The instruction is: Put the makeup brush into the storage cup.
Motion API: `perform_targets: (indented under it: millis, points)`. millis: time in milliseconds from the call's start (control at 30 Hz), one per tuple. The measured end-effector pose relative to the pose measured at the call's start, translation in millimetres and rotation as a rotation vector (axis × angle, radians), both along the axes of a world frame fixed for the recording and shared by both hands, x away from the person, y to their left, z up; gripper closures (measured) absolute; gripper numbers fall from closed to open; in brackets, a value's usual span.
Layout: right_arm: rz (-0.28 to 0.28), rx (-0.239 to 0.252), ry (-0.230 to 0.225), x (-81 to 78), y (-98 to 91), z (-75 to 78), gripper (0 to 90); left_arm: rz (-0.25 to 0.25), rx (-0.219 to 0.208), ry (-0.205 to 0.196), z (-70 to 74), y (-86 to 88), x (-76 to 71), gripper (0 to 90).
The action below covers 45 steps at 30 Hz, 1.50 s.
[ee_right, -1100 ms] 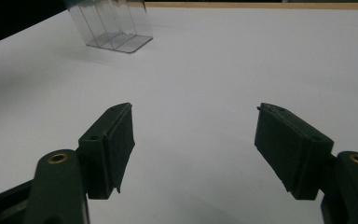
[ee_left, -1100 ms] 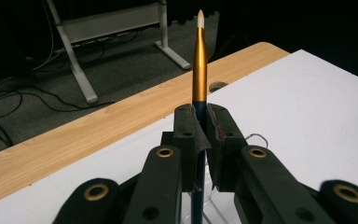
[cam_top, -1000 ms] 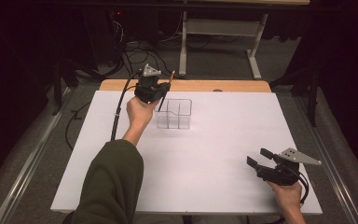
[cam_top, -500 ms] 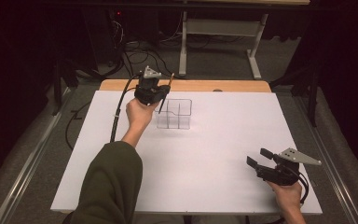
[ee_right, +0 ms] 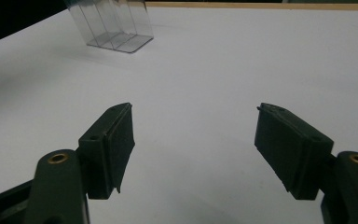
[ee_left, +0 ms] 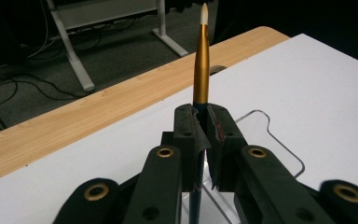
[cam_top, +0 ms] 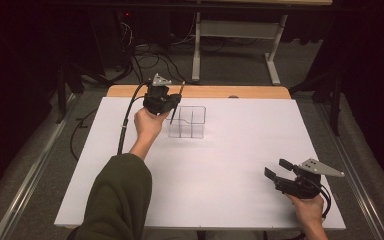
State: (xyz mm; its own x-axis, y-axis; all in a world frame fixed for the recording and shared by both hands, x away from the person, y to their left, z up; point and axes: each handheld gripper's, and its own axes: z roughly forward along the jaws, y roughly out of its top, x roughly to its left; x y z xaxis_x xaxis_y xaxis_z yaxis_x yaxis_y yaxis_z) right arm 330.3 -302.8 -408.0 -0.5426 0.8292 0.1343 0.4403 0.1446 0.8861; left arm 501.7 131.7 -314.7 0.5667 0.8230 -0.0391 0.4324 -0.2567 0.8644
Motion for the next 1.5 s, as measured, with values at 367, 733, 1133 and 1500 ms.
perform_targets:
  millis: [367, 733, 1133, 1500]
  points:
    - [0.000, 0.000, 0.002, 0.2, 0.2, -0.1, 30.4, -0.013, 0.023, 0.012, -4.6, -1.4, -0.8, 83.1]
    - [-0.002, 0.001, 0.006, 0.2, 0.6, -0.4, 30.3, -0.019, 0.021, 0.026, -9.1, -0.6, -1.4, 83.0]
    - [0.001, 0.001, 0.003, 0.3, 0.4, -0.3, 30.3, -0.035, 0.032, 0.044, -12.4, -3.7, -0.6, 82.7]
    - [0.000, 0.001, 0.001, 0.0, 0.4, -0.1, 30.3, -0.058, 0.029, 0.035, -9.1, -4.4, -5.4, 70.0]
